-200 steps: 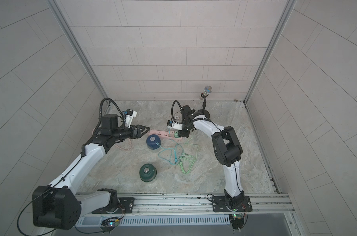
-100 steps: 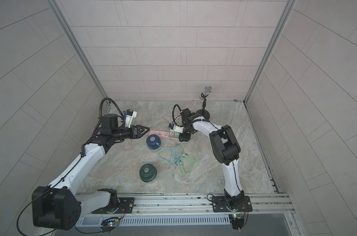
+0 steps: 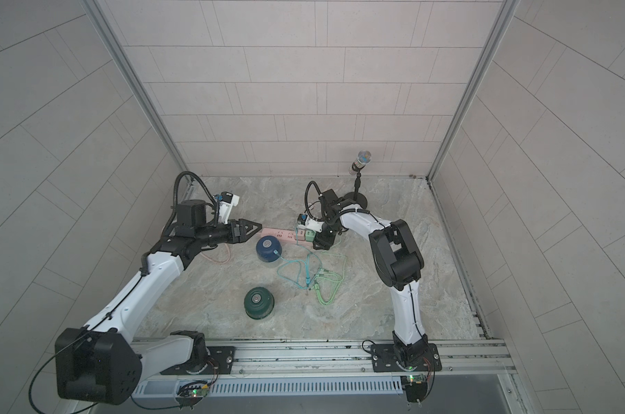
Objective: Charge the cordless meat grinders
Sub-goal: Insert the plug into the socket.
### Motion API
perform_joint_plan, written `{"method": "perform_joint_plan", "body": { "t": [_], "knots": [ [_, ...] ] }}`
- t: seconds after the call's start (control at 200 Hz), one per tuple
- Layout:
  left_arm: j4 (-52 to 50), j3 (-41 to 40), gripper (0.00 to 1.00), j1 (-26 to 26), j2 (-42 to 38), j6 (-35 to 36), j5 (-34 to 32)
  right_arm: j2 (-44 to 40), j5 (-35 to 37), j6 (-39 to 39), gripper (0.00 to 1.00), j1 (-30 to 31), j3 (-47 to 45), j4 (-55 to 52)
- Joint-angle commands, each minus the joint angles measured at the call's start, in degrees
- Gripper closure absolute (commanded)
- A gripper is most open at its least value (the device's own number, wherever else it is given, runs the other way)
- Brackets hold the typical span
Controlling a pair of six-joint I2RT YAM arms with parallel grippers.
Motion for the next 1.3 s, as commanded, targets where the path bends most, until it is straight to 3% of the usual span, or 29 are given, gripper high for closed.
{"method": "perform_joint_plan", "body": {
  "t": [0.0, 0.055, 0.065, 0.08, 0.505, 0.675, 0.876, 1.291],
  "knots": [
    [0.5, 0.3, 0.37, 0.3, -1.4, 0.9, 0.1, -3.8, -3.9, -1.4, 0.25, -0.5, -1.3, 0.4],
    [0.6, 0.3, 0.37, 0.3, -1.4, 0.9, 0.0, -4.8, -4.5, -1.8, 0.16, -0.6, -2.8, 1.4],
    [0.6, 0.3, 0.37, 0.3, -1.4, 0.8, 0.0, -5.0, -4.7, -1.8, 0.05, -0.6, -3.3, 1.8],
    [0.6, 0.3, 0.37, 0.3, -1.4, 0.9, 0.0, -5.3, -5.0, -1.9, 0.0, -0.7, -3.9, 2.3],
    [0.8, -0.3, 0.37, 0.3, -1.8, 0.6, 0.1, -8.7, -11.4, -1.2, 0.01, -2.7, -8.2, 5.9],
    [0.7, -0.4, 0.37, 0.3, -2.4, 0.4, -0.4, -9.4, -16.5, -1.8, 0.01, -3.4, -7.4, 1.1],
    [0.6, 0.0, 0.37, 0.3, -2.5, 0.6, -0.3, -6.7, -20.2, -3.1, 0.01, -3.3, -2.8, -12.8],
    [0.6, 0.3, 0.37, 0.3, -2.7, 0.2, 0.5, -6.2, -21.9, -0.4, 0.01, -3.3, -3.4, -18.2]
  ]
}}
